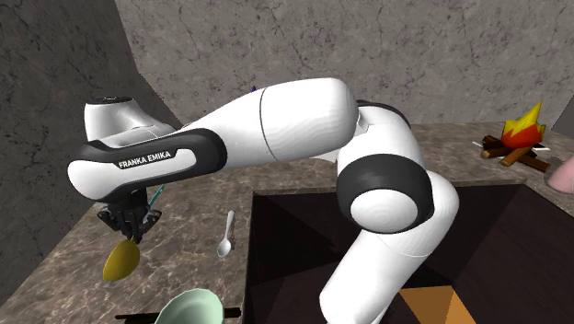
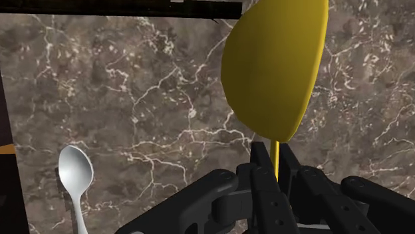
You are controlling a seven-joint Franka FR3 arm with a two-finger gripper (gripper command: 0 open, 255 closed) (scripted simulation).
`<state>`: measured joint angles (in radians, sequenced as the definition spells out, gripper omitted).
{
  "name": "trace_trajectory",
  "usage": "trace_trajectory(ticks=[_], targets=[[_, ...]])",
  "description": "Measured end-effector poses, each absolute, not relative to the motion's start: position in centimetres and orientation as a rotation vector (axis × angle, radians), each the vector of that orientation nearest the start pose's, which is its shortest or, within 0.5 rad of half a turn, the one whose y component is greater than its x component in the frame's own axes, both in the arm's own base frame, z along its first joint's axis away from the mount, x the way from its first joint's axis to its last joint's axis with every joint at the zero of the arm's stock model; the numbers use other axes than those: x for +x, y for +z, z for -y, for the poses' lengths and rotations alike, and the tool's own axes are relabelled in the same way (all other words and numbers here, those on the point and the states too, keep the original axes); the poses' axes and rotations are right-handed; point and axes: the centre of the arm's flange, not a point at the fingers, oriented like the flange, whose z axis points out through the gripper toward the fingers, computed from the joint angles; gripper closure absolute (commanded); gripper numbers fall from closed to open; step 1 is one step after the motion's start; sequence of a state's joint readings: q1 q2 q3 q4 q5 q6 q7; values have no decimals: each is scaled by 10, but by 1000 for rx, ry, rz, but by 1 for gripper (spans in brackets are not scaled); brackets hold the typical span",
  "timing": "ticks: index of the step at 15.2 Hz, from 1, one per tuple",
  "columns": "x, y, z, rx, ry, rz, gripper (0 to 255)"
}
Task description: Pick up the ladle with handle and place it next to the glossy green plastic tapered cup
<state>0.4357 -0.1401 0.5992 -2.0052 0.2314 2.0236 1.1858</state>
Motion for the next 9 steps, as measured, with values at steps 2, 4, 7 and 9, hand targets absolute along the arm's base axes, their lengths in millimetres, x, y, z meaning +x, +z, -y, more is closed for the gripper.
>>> trace_trajectory(ticks=[2,4,7,9], targets=[[253,509,-475,-2936,90,-350,255],[253,499,-475,-2936,90,-350,255],[252,483,-475,-2936,90,-350,255],[254,473,-475,-2936,90,-350,255]])
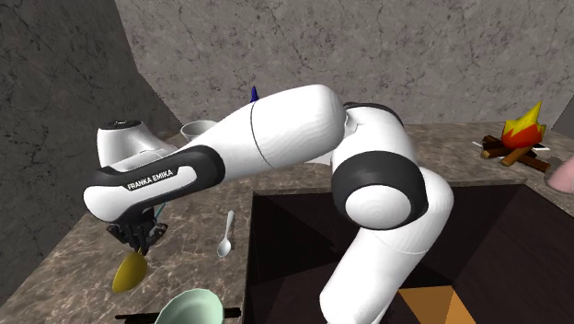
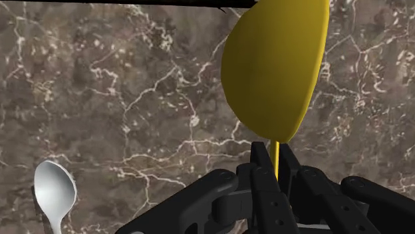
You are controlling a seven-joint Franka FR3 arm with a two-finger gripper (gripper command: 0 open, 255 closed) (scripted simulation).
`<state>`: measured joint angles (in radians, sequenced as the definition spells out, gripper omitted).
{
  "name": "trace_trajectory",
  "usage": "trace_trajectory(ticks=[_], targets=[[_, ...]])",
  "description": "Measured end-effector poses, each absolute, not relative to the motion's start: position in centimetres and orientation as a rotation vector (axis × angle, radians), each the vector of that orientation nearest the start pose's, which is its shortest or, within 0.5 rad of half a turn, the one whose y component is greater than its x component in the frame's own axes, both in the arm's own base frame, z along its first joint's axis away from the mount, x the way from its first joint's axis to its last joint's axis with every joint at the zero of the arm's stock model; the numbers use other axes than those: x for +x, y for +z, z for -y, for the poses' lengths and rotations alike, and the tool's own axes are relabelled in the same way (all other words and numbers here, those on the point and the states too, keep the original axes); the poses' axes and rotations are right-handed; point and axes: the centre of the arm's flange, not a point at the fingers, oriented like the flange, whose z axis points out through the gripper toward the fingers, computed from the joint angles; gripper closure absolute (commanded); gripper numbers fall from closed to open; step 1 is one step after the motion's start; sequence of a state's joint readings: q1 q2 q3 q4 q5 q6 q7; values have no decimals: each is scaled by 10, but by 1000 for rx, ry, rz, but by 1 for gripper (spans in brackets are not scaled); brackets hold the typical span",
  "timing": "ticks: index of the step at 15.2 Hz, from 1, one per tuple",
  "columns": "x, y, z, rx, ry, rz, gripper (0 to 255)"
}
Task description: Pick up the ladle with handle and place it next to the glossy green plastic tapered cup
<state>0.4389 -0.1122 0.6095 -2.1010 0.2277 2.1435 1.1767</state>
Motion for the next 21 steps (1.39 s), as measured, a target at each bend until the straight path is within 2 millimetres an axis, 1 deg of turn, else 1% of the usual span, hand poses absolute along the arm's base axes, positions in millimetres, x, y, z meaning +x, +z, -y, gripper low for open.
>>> trace_trajectory(ticks=[8,15,21], targets=[[253,429,-474,-2937,90,-350,255],[255,396,-474,-2931,83,-356,255],[253,392,-475,-2934,87,-352,255]])
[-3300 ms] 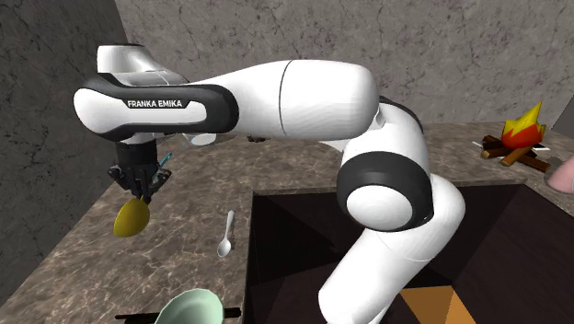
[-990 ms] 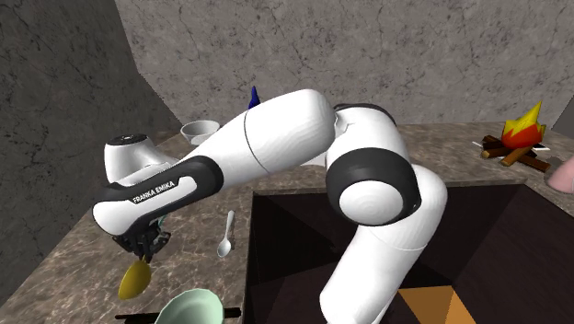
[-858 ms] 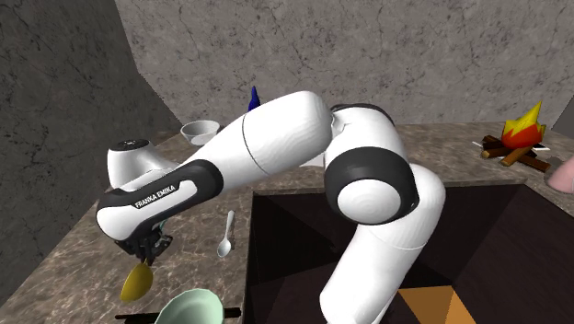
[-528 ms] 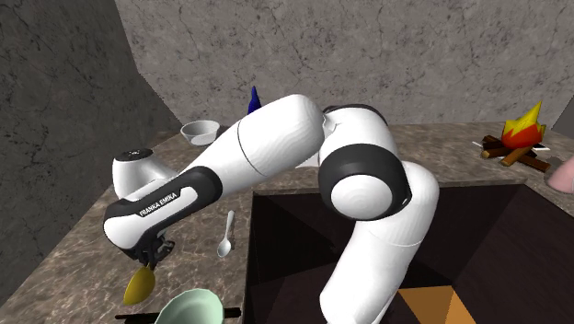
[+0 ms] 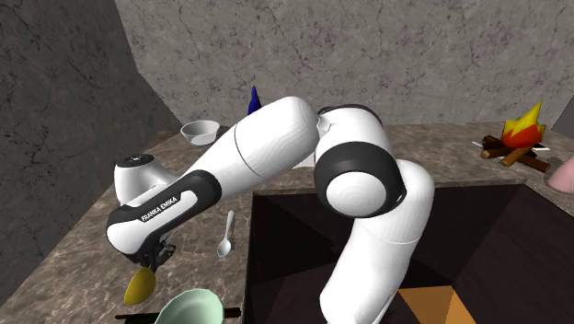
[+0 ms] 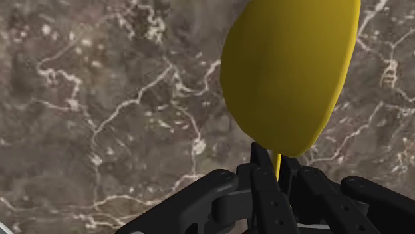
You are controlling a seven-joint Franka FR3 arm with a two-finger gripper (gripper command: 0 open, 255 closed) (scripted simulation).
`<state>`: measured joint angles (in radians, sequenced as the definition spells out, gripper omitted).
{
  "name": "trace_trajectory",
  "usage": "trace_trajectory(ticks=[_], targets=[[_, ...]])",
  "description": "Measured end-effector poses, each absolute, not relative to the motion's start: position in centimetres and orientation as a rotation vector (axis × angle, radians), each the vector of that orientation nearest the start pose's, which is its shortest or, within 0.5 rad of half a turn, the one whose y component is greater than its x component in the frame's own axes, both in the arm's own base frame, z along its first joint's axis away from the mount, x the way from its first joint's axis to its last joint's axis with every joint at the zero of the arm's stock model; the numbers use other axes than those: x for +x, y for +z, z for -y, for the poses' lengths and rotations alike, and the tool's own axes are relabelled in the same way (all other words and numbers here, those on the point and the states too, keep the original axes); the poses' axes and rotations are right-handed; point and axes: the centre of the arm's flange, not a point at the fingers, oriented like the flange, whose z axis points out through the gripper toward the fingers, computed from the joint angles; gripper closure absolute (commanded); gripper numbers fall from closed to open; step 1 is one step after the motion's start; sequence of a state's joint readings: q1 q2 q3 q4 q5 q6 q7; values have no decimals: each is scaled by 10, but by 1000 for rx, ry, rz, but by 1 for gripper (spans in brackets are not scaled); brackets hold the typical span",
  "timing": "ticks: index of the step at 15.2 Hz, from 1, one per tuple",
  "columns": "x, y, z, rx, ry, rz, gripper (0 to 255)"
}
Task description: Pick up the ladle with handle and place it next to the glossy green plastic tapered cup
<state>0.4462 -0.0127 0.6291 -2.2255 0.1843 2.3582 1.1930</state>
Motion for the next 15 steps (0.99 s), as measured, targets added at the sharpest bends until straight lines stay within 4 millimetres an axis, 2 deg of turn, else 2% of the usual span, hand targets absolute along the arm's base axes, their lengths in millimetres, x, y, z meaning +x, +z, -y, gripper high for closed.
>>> trace_trajectory(ticks=[1,7,12,15], targets=[[253,392,-475,-2935,88,-351,0],[253,391,-475,-2936,89,-350,0],[254,435,-465,-2935,88,-350,0],[255,439,-466,-2936,89,-350,0]])
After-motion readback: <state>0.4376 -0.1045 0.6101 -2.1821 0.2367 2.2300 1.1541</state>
